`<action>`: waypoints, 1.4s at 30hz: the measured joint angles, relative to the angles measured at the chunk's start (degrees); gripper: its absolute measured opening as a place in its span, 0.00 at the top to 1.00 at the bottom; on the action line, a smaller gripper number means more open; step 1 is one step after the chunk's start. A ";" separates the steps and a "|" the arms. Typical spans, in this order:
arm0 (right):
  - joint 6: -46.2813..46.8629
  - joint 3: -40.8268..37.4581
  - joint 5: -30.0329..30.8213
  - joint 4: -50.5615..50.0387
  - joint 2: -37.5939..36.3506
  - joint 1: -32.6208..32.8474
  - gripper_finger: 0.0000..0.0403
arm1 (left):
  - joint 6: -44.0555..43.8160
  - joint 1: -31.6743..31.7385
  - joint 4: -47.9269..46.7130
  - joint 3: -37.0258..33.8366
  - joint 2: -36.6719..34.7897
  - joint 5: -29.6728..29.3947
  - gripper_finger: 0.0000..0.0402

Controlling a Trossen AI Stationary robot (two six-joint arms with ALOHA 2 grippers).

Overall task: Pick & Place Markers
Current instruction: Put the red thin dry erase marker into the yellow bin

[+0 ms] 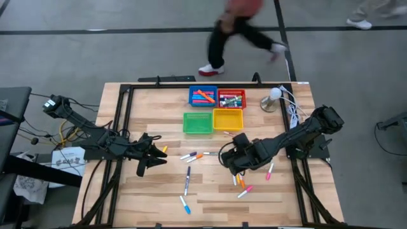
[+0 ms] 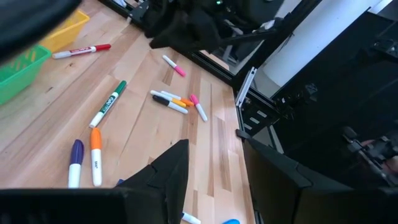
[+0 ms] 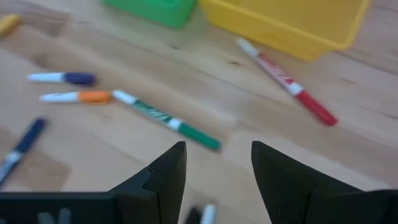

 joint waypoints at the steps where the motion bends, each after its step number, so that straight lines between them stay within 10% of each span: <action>1: -0.08 -0.55 0.04 -0.04 0.02 -0.19 0.58 | 0.01 0.00 0.00 0.00 0.00 0.00 0.62; 22: -15.87 -19.61 -0.11 12.75 0.00 -7.66 0.58 | 0.44 0.00 -0.02 0.00 0.00 -3.11 0.62; 42: -55.12 -25.69 -10.19 25.37 -0.35 -15.69 0.58 | 2.16 0.11 -0.58 0.00 -0.02 -8.59 0.62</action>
